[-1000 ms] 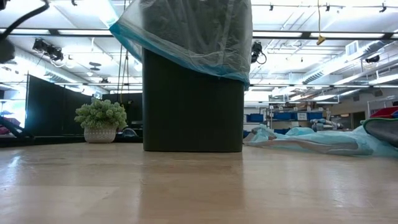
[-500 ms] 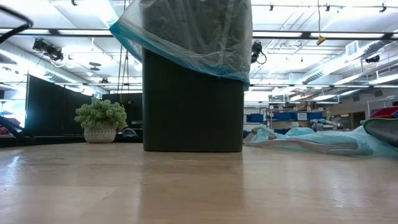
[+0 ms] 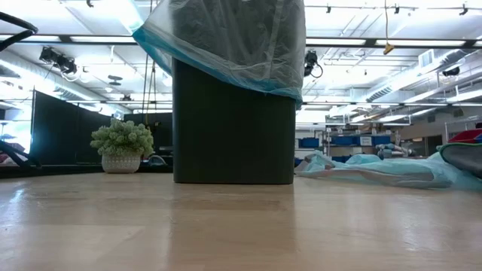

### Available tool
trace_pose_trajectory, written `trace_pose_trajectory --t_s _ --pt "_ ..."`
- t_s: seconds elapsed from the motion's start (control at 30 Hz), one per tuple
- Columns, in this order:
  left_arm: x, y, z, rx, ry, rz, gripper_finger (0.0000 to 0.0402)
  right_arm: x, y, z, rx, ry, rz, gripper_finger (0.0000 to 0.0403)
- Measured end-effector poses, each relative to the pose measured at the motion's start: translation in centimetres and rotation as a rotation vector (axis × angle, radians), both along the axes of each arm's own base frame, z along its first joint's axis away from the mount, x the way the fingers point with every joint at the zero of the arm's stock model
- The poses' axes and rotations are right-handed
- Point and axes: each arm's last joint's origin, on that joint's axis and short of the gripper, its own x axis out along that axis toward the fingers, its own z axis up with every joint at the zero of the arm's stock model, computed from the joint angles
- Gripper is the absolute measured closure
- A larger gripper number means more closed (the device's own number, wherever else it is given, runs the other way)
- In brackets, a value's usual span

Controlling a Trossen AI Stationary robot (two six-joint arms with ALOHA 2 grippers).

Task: Place trash/remove bag and relplace
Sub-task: Put the white paper into the trash bin

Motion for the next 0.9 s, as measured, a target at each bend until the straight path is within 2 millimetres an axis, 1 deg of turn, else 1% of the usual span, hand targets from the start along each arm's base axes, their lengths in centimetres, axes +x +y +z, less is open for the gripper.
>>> trace_pose_trajectory --t_s 0.1,0.2,0.37,0.53,0.67,0.9 --pt "0.1 -0.2 0.4 0.006 0.002 0.0 0.0391 0.0 0.3 0.0 0.0 0.001 0.01 0.0218" --pt "0.3 -0.3 1.3 0.006 -0.008 0.002 0.0393 0.0 0.6 0.0 0.0 0.004 0.019 0.0218" --pt "0.7 -0.2 3.4 -0.001 -0.09 0.011 0.0396 0.0 0.7 -0.1 -0.009 0.01 0.024 0.023" --pt "1.1 0.7 5.8 0.037 -0.144 0.044 0.0397 0.0 0.7 -0.1 -0.025 0.017 0.025 0.0244" --pt "1.7 1.7 8.5 0.06 -0.234 0.063 0.0397 0.0 0.5 -0.1 -0.046 0.02 0.013 0.025" --pt "2.9 3.8 14.1 0.113 -0.417 0.061 0.0397 0.0 -0.2 -0.2 -0.058 0.023 -0.021 0.0253"
